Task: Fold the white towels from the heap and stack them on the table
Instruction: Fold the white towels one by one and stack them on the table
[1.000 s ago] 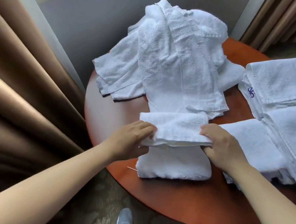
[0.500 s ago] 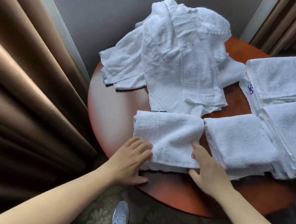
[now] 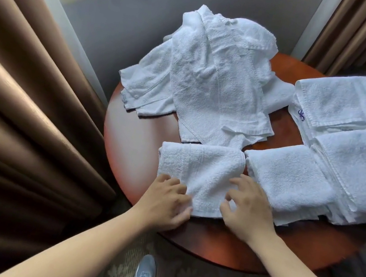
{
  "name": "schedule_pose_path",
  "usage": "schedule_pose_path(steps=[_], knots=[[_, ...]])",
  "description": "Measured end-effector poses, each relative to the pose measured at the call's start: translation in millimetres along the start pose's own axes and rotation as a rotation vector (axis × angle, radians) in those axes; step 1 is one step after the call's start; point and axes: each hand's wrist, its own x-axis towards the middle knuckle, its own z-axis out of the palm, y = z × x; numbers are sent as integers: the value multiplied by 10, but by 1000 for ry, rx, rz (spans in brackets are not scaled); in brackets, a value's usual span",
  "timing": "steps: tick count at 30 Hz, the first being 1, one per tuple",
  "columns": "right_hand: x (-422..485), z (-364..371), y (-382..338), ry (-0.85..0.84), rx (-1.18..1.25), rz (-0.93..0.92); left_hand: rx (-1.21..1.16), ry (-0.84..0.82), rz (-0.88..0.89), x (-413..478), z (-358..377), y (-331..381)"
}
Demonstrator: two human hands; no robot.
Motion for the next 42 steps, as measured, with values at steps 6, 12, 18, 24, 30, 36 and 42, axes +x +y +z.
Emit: schedule_pose_path(steps=[6, 12, 18, 24, 30, 36, 42], knots=[[293, 199, -301, -55, -91, -32, -36, -17, -141, 298, 113, 33], [-48, 485, -64, -311, -206, 189, 13, -162, -162, 100, 264, 45], [83, 344, -115, -405, -12, 284, -209, -202, -274, 206, 134, -53], [3, 296, -143, -71, 408, 750, -647, 212, -993, -18, 72, -202], [270, 293, 50, -145, 730, 1034, -1059, 77, -1210, 268, -48, -268], [399, 126, -33, -279, 1152, 1189, -1599, -115, -1438, 411, -241, -236], [336, -335, -177, -280, 1207, 921, -1763, -29, -1235, 318, -427, -93]])
